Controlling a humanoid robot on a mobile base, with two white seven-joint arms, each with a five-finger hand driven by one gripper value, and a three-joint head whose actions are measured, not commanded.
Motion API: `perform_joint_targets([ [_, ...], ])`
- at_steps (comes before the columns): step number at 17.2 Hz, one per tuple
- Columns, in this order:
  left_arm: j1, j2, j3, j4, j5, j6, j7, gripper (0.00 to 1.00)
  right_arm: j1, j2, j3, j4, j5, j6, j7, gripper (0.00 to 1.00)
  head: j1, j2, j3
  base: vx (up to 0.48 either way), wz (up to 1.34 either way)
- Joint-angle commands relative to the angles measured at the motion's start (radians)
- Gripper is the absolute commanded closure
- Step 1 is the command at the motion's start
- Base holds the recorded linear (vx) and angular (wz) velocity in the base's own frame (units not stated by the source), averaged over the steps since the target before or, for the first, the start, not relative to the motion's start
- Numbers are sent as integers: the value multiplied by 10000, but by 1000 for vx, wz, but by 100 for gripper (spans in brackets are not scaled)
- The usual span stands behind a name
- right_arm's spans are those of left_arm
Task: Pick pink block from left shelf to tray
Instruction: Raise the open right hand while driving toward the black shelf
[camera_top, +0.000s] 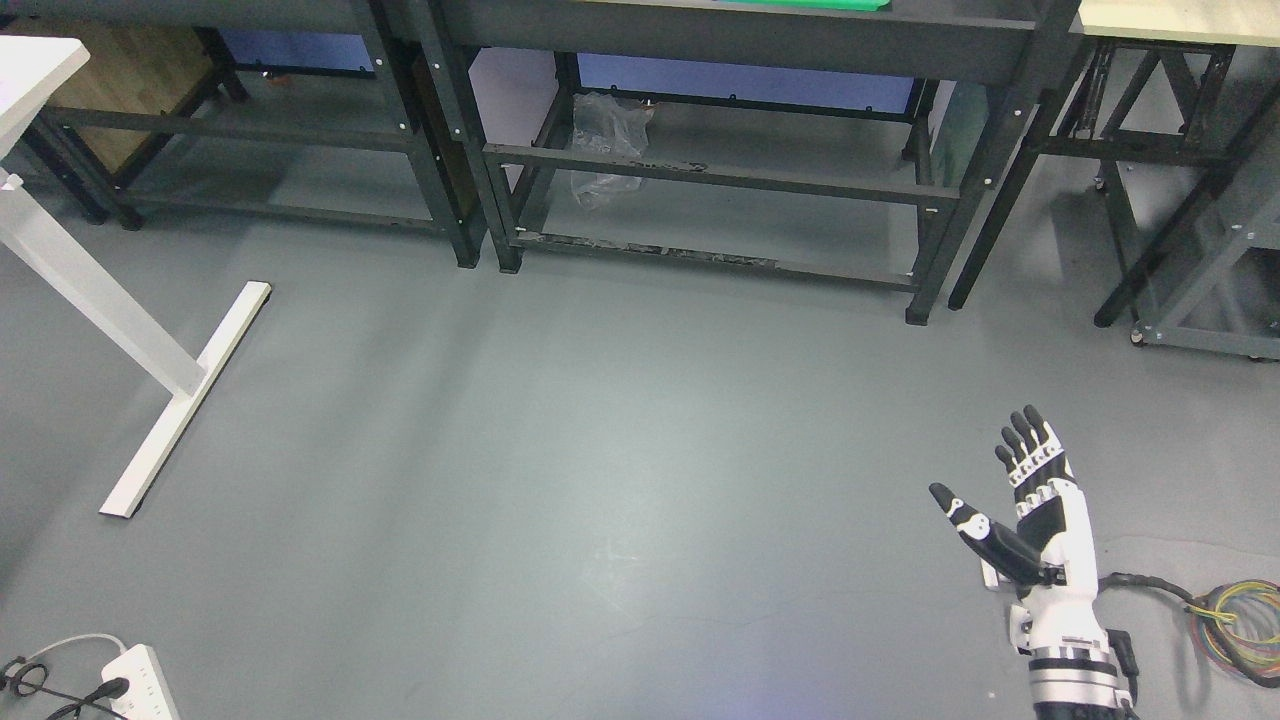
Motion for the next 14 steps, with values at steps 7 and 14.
perform_joint_targets([
  [7,-230,174,0,-175,-15,-8,-4,0,-10,-171,814,-935,145,-67,-92,0,0,0,0,0,0],
  [14,-230,174,0,-175,-15,-8,-4,0,-1265,-171,48,-720,6293,1234,-228,0,0,0,0,0,0],
])
